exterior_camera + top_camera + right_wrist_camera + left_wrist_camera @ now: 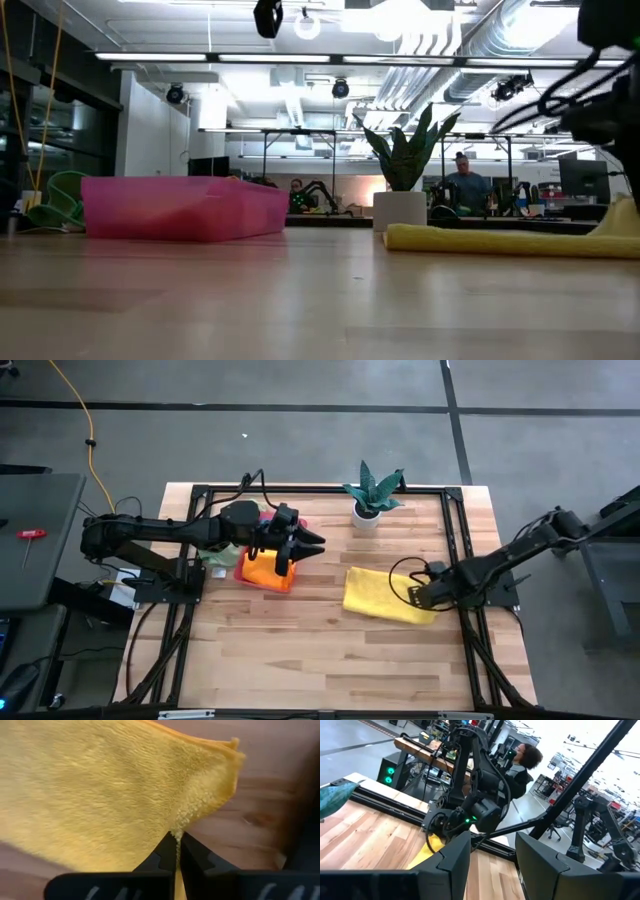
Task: Fold microfiber towels
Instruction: Fold the yellow microfiber cloth
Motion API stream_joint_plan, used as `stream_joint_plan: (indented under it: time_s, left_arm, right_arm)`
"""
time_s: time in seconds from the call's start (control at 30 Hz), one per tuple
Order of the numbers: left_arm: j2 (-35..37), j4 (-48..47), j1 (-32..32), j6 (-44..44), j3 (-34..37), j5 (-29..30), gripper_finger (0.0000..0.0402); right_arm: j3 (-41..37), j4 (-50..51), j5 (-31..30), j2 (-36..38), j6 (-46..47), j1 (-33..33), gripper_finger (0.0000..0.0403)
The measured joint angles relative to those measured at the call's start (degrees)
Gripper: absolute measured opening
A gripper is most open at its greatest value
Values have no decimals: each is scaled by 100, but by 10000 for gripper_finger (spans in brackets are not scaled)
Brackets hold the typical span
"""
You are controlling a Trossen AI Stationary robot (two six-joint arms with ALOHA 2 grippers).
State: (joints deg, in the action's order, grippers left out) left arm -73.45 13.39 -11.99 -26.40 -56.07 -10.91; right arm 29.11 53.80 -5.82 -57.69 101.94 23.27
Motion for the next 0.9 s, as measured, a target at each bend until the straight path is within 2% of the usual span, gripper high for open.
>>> stream_joint_plan:
  time_s: [0.3,0.47,0.63,0.9]
  left_arm:
    - [-12,-128,9,-73,0,182,145]
    - [-158,-636,97,113,0,613,145]
    - [-619,-958,298,300,0,831,145]
    - [-1797,-931,664,263,0,900,144]
  right_arm:
    - [986,600,-659,127,-258,-3,0]
    - [1199,558,-991,27,-136,-4,0]
    - [1199,178,-1188,-328,262,-4,0]
    - [1203,-1113,-1500,-1127,323,-161,0]
